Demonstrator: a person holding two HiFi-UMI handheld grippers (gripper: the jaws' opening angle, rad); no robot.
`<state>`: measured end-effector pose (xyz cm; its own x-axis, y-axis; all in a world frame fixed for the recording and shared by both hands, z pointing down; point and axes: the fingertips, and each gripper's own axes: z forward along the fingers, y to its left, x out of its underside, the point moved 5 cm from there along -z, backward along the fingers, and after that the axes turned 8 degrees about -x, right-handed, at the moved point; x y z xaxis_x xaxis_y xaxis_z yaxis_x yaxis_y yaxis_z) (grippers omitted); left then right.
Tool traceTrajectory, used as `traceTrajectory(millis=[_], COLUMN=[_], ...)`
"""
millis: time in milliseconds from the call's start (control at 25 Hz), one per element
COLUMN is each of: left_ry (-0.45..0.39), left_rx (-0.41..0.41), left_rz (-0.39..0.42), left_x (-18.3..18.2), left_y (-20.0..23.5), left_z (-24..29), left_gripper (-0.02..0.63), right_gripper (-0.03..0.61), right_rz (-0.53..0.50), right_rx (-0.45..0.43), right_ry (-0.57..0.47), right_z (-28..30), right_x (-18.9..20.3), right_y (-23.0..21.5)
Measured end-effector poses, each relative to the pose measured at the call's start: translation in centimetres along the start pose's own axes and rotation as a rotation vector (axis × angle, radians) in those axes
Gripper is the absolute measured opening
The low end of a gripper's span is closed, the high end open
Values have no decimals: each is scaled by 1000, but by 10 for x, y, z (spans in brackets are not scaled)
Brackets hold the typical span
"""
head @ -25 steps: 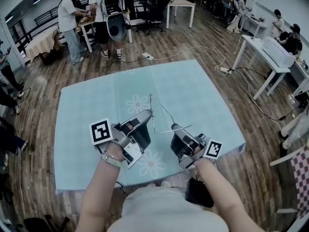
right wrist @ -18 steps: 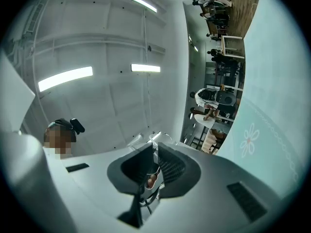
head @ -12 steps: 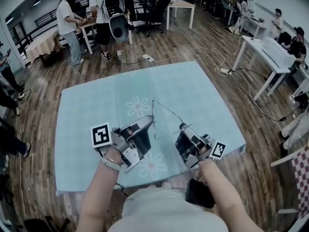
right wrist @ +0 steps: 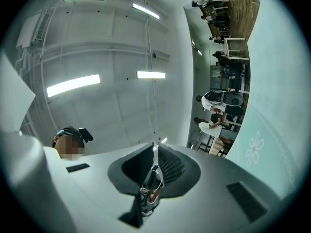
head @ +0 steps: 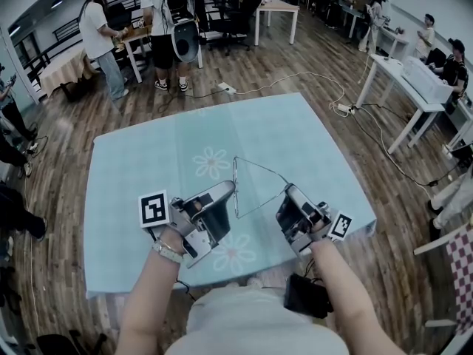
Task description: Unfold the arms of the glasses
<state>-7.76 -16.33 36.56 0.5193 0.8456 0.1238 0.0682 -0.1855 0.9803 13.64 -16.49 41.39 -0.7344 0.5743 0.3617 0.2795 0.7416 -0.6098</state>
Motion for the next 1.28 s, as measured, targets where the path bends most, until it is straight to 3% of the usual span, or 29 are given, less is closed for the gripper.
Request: traceTrajectory(millis=[320, 800, 1280], left_ry=[8, 8, -2], left_rx=[1, 6, 15], left_rz=[-3, -13, -37], left_x=[5, 7, 11], left_y=[2, 0, 5], left_z=[-4, -2, -4], left_gripper=[11, 11, 9], right_gripper=[23, 25, 25], right_rz=[-32, -103, -140], right_rx=[11, 122, 173], right_ry=[-5, 45, 54], right_z=[-3, 7, 11], right_x=[-15, -40, -54], right_y=[2, -16, -28])
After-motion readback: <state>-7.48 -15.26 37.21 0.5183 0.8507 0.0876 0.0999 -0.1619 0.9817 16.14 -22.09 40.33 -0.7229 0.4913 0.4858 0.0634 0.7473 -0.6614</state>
